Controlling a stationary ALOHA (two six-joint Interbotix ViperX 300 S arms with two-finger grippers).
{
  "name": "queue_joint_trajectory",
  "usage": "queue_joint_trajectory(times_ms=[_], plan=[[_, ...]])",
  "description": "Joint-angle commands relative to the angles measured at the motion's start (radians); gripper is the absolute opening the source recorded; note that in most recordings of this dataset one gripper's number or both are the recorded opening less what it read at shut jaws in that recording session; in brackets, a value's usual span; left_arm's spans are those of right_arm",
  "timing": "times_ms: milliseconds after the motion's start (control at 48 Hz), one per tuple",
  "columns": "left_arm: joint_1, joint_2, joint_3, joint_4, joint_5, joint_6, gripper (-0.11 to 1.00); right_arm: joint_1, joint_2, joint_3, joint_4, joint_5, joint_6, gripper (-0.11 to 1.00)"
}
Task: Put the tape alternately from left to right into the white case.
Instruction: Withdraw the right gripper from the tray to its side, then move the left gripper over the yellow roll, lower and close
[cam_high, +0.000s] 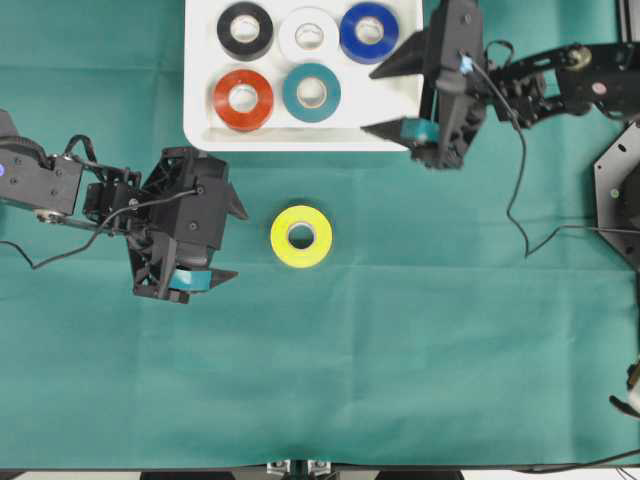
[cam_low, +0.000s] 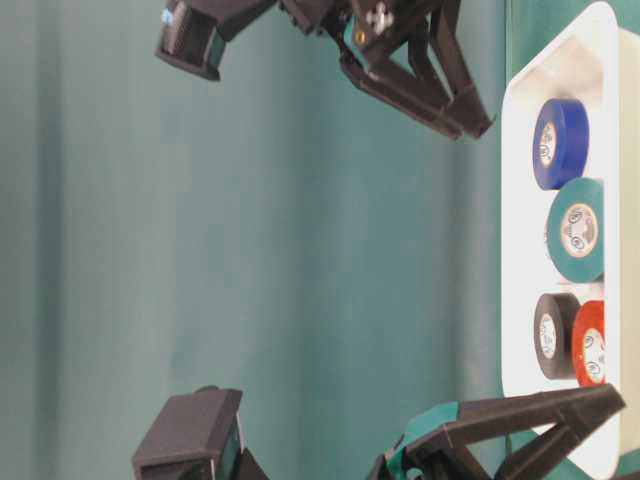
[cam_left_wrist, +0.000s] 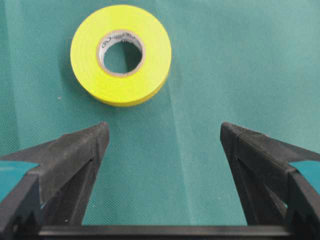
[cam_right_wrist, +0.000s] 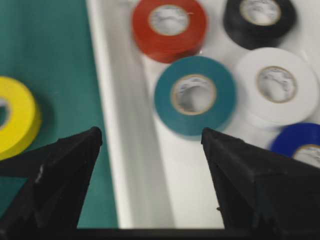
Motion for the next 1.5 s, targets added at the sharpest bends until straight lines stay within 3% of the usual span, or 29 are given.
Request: queue_joint_trajectory(times_ms=[0, 750, 1479], plan=[[-0.003, -0.017, -0.021, -0.002, -0.003, 0.002, 0.67, 0.021, -0.031, 0.009, -0.003, -0.006, -0.009, 0.84], [-0.003, 0.008, -0.035, -0.002, -0.006, 0.000, 0.68, 0.063, -0.054, 0.043, -0.003, -0.006, -0.018, 0.84], [-0.011, 0.241, -0.252, 0.003, 0.055, 0.011, 0.67, 0.064, -0.054, 0.063, -0.003, -0.006, -0.018, 0.84]])
